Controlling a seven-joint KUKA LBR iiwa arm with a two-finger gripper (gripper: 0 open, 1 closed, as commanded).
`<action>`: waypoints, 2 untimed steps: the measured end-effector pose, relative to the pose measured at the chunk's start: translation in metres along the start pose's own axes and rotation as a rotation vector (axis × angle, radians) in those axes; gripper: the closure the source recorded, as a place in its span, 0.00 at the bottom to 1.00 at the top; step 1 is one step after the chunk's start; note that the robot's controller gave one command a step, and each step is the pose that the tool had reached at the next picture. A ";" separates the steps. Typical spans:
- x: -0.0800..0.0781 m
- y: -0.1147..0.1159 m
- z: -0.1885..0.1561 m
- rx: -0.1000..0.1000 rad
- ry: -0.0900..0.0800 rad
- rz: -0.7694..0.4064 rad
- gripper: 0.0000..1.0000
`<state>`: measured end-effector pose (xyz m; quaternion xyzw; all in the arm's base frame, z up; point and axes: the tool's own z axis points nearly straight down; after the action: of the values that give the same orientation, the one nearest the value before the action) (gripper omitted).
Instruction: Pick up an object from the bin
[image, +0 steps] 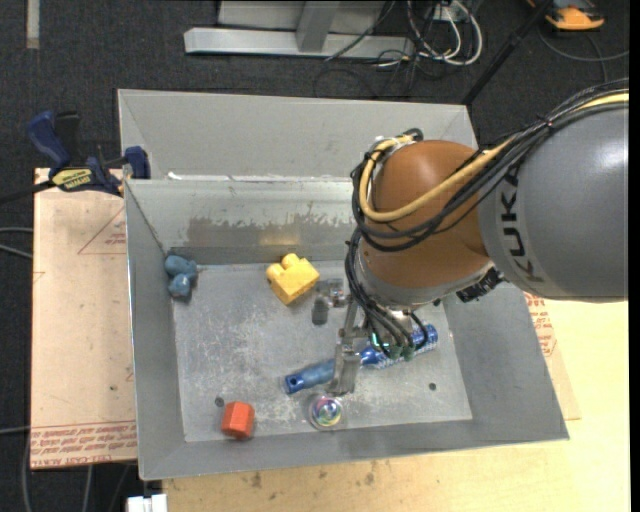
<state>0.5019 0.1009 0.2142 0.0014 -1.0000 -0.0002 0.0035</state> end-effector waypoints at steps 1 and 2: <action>-0.019 -0.030 0.135 0.000 -0.004 -0.123 0.00; -0.019 -0.029 0.131 -0.001 -0.007 -0.123 1.00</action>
Offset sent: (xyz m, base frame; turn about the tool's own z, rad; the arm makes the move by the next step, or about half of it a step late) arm 0.0182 -0.0289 -0.1312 -0.1252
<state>0.5204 0.0725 0.0826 0.0629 -0.9980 -0.0008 -0.0002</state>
